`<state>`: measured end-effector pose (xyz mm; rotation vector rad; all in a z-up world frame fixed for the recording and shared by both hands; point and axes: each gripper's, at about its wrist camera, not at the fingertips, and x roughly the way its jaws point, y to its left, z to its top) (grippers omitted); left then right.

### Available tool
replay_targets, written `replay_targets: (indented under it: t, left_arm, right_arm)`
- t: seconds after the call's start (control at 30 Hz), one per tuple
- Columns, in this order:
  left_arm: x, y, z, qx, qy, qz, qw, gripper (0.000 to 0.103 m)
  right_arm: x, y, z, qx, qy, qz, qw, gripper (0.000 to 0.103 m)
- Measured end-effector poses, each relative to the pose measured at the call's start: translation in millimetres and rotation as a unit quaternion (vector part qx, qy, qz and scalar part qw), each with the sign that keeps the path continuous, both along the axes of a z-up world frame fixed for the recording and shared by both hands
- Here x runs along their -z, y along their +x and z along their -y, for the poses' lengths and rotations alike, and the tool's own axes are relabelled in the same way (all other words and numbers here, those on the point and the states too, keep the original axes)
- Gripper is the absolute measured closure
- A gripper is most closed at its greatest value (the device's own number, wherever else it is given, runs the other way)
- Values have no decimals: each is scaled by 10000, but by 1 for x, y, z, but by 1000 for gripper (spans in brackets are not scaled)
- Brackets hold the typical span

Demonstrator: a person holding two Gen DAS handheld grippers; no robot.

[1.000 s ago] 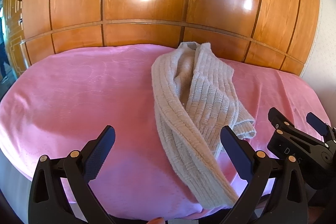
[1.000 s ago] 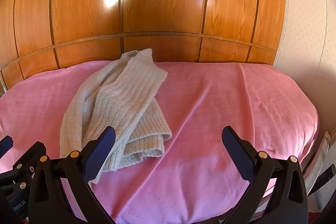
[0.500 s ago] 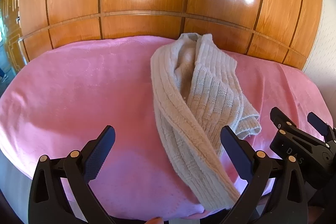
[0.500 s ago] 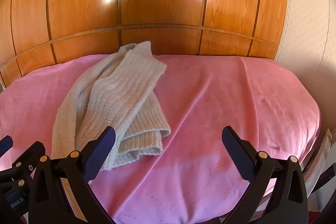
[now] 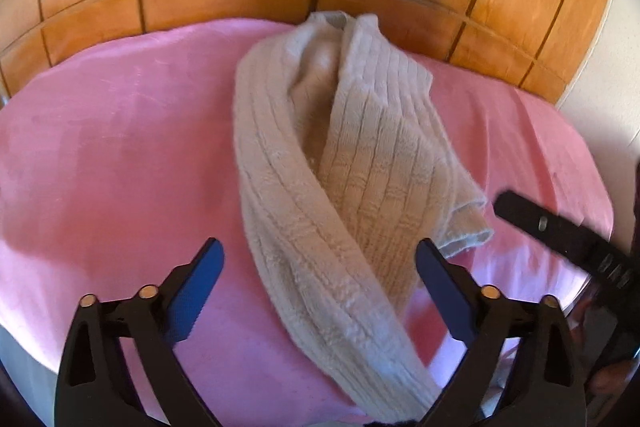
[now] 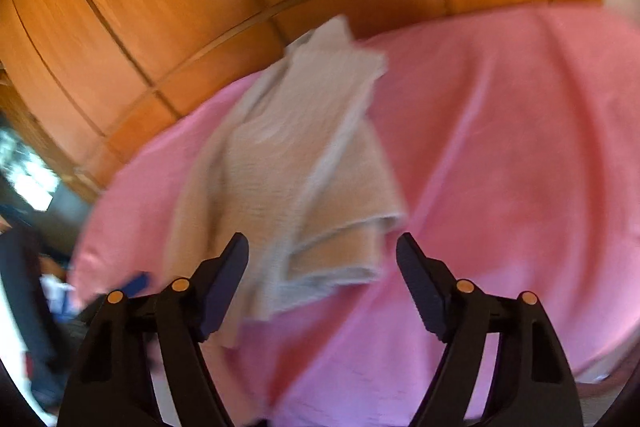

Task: Fold small clothes
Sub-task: 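Grasp the sweater with both grippers and lift it off the bed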

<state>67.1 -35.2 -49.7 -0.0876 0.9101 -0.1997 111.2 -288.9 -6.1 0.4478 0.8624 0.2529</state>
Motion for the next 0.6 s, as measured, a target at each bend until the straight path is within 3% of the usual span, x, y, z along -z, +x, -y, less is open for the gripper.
replay_targets:
  t: [0.07,0.1,0.17,0.2,0.23,0.27,0.33,0.47,0.6]
  left_arm:
    - [15,9,-2,94,-97,-353,9993,40]
    - [22,11,-6,121,-280,-504,9983,45]
    - [28,12,-15,160,-606,-648,9959,68]
    - [28,10,-20,176,-732,-643,9951,74]
    - [26,9,-24,166,-787,-599,9950,86]
    - [21,6,-31,160,-872,-511,9948,89]
    - [11,2,-47,176,-1001,-332,9943,90]
    - [-13,11,-96,-219,-854,-20,9961,91]
    - [-34,42,-161,-1129,-172,342,9929,91]
  right_arm:
    - [3,16,-9,-104,37,-6,9999,30]
    - [5,25,-15,-159,23,-58,9999,30]
    - [12,43,-24,-266,72,-257,9993,34]
    - [16,52,-30,-372,55,-332,9987,40]
    - [23,63,-33,-436,-79,-475,9979,61]
    - [26,70,-36,-449,-201,-520,9974,77]
    - [12,71,-38,-438,-420,-233,9979,89]
    - [-18,59,-30,-515,-1116,317,9919,93]
    - [-41,69,20,16,-1998,531,9784,97]
